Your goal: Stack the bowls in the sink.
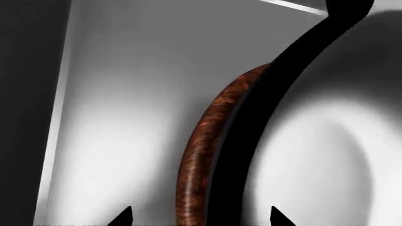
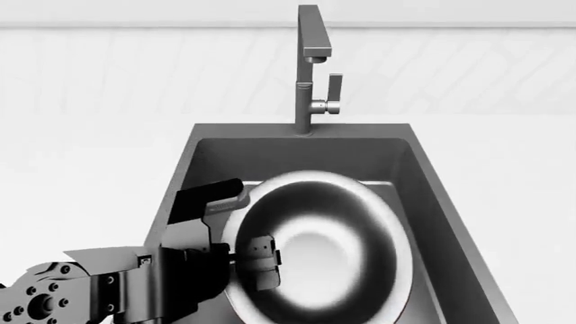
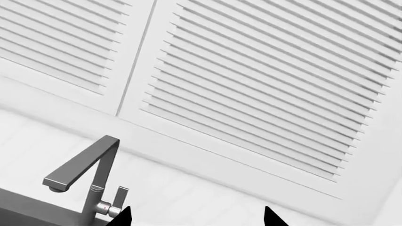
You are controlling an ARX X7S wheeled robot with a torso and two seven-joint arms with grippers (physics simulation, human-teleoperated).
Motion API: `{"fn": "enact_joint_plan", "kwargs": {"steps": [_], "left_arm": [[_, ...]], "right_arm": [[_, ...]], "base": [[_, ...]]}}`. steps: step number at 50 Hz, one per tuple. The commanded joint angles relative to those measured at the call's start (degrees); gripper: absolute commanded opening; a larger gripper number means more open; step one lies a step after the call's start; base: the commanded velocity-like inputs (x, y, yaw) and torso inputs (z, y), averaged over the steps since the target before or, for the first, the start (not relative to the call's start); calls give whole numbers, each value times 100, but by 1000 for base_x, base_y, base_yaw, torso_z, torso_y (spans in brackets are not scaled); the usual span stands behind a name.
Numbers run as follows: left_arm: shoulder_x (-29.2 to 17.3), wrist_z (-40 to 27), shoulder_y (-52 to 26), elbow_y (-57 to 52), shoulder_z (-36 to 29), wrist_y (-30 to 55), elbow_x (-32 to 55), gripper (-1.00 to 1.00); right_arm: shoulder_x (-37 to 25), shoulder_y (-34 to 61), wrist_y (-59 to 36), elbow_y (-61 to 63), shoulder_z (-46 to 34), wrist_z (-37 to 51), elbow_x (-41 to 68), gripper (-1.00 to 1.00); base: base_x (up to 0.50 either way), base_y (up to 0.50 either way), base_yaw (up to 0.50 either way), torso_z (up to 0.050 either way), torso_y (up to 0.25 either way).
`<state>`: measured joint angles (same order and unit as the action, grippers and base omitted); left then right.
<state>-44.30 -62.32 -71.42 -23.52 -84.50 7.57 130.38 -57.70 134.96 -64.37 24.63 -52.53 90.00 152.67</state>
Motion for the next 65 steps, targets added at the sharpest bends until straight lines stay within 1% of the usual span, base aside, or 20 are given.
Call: {"fn": "enact_joint_plan", "kwargs": {"steps": [1,5,10,14,16,18,23,26,30,34,41,48,55,61,65], "left_arm": [[-35,-66,26,-127,-25,-12,-31,100],[-193,-107,-98,-459,136,-98,-128,100],[-545,-78,-411,-1196,595,-316,-290,100],[-690,122,-562,-1457,834,-361,-387,100],[-786,363,-594,-1561,1029,-481,-302,100],[-884,503,-640,-1619,1193,-610,-409,100],[-1096,665,-753,-1780,1477,-804,-584,100],[-1310,789,-824,-1899,1709,-995,-734,100],[-1545,752,-955,-1900,1941,-1196,-998,100],[-1788,555,-1065,-1788,2104,-1375,-1542,100],[-2217,487,-1258,-1572,2416,-1626,-1937,100],[-2573,550,-1421,-1505,2693,-1802,-1933,100],[-2743,541,-1488,-1420,2827,-1910,-2025,100],[-2969,669,-1574,-1434,2998,-1983,-1828,100],[-3107,759,-1614,-1397,3099,-2051,-1743,100]], "right_arm": [[19,3,0,-5,-2,0,2,100],[15,3,13,-3,-10,0,3,100],[25,3,23,7,-12,0,7,100],[23,3,19,13,-12,0,8,100],[19,3,25,21,-18,0,8,100],[23,3,18,19,-11,0,10,100],[21,3,25,18,-9,0,14,100],[35,3,6,1,-1,0,9,100],[30,3,-4,-15,7,0,4,100],[27,3,-43,-34,39,0,-5,100],[-22,3,-172,-62,95,0,-18,100],[-47,3,-240,-77,174,0,-41,100],[-36,3,-315,-107,224,0,-82,100],[104,3,-524,-214,378,0,-195,100],[293,3,-933,-373,575,0,-394,100]], "base": [[0,0,0,0,0],[0,0,0,0,0],[0,0,0,0,0],[0,0,0,0,0],[0,0,0,0,0],[0,0,0,0,0],[0,0,0,0,0],[0,0,0,0,0],[0,0,0,0,0],[0,0,0,0,0],[0,0,0,0,0],[0,0,0,0,0],[0,0,0,0,0],[0,0,0,0,0],[0,0,0,0,0]]}}
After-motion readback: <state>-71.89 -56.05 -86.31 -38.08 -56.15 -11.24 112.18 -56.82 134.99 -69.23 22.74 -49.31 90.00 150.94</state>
